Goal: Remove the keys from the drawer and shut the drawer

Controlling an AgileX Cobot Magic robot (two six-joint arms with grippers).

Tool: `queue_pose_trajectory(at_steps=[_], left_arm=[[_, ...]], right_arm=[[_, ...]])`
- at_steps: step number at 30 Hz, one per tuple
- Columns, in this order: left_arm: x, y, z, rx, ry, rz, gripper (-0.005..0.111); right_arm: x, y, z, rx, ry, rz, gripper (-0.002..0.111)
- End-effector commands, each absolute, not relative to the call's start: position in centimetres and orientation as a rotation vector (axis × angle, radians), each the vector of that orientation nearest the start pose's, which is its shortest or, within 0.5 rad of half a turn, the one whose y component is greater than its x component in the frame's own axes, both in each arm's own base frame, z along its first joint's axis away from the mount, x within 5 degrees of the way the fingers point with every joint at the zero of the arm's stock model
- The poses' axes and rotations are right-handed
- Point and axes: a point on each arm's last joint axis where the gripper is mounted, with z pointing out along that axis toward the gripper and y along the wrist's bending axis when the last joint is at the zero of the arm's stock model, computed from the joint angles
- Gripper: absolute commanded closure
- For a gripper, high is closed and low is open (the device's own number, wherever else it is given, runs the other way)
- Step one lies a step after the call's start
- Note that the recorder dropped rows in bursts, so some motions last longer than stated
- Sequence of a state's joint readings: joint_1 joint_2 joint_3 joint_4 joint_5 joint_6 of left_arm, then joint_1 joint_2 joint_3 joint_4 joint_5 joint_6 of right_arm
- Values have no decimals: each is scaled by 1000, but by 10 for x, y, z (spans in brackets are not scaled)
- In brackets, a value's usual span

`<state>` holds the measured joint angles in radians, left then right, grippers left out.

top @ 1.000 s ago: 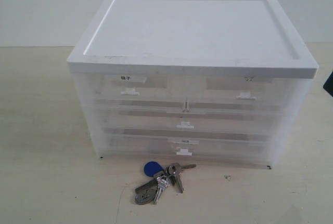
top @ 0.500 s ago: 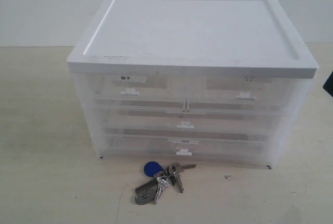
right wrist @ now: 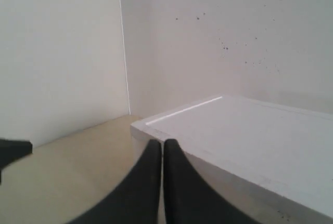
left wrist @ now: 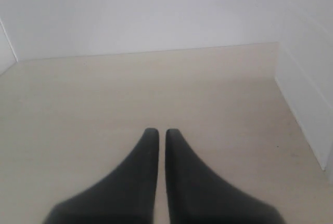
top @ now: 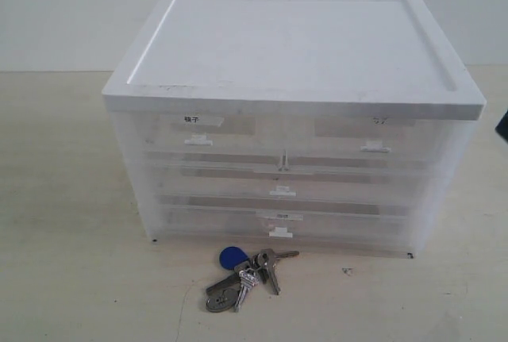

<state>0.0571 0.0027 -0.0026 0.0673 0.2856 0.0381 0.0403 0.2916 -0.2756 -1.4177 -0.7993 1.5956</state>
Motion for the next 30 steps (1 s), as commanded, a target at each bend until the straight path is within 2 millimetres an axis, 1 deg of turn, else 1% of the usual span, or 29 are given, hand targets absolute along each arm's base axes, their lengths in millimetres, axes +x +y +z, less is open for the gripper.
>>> queue_pose_trajectory(at_steps=[1,3,4,5,6,7,8,9,10,11,16,17,18,19,21,24,27,28,30], left_arm=[[54,5,187,31,1771,140,102],[54,5,187,31,1771,140,102],[54,5,187,31,1771,140,102],[54,5,187,31,1771,140,102],[54,5,187,31,1771,140,102],[54,5,187,31,1771,140,102],[54,5,187,31,1771,140,102],[54,5,187,31,1771,140,102],[54,5,187,31,1771,140,102],[54,5,187,31,1771,140,102],[54,5,187,31,1771,140,102],[54,5,187,33,1771,142,102],[54,5,187,33,1771,142,102],[54,5,187,33,1771,142,102],[54,5,188,33,1769,142,102],[54,5,187,33,1771,142,102],[54,5,187,33,1771,142,102],[54,5,187,33,1771,142,102],[54,5,187,33,1771,142,102]], right_arm=[[49,62,310,-267,1303,1029,109],[49,57,320,-89,1225,1228,109],[48,54,324,-19,1183,1302,109],[48,47,333,115,1071,1426,109],[48,43,336,163,1026,1468,109],[48,36,341,262,929,1545,109],[48,33,342,289,900,1555,109],[48,27,345,337,824,1546,109],[49,21,344,375,765,1508,109],[49,17,341,394,743,1468,109],[36,9,298,333,725,1119,109],[33,6,280,318,728,1016,109],[32,5,273,318,724,979,109],[27,3,274,308,688,943,109],[35,2,264,355,820,844,109],[39,1,258,330,911,700,109],[46,1,247,274,1074,509,109],[49,2,242,231,1143,416,109],[52,2,232,165,1265,287,109]])
